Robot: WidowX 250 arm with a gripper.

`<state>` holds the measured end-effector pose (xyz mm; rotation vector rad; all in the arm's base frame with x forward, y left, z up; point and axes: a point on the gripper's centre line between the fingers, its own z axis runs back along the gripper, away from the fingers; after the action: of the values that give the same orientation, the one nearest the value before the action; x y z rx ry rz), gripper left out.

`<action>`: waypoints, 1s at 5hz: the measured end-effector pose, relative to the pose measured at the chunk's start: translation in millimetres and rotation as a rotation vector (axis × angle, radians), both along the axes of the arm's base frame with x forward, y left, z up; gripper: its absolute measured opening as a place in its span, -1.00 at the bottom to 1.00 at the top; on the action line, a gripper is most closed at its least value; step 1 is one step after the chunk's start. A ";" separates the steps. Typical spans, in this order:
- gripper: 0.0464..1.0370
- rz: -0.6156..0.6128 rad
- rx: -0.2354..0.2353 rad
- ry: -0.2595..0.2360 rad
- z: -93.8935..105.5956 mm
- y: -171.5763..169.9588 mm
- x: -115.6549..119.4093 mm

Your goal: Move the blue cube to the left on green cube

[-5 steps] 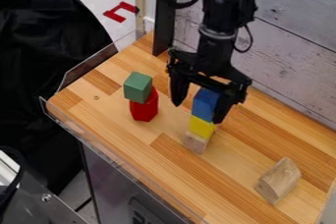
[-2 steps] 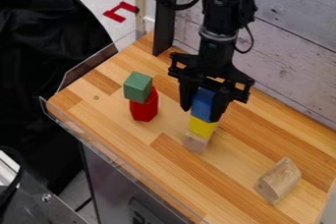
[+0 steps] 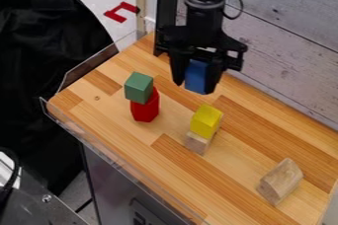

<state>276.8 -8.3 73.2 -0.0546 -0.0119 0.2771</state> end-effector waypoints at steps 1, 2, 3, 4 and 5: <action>0.04 0.049 0.022 0.008 1.1 26.8 -0.7; 0.04 0.077 0.036 0.038 -7.1 46.6 1.7; 0.04 0.108 0.038 0.048 -7.9 61.7 -0.6; 0.04 0.126 0.044 0.057 -8.6 71.5 -4.3; 0.04 0.143 0.045 0.064 -7.0 75.4 -13.1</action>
<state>263.8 67.1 66.2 -0.0002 0.0417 0.4210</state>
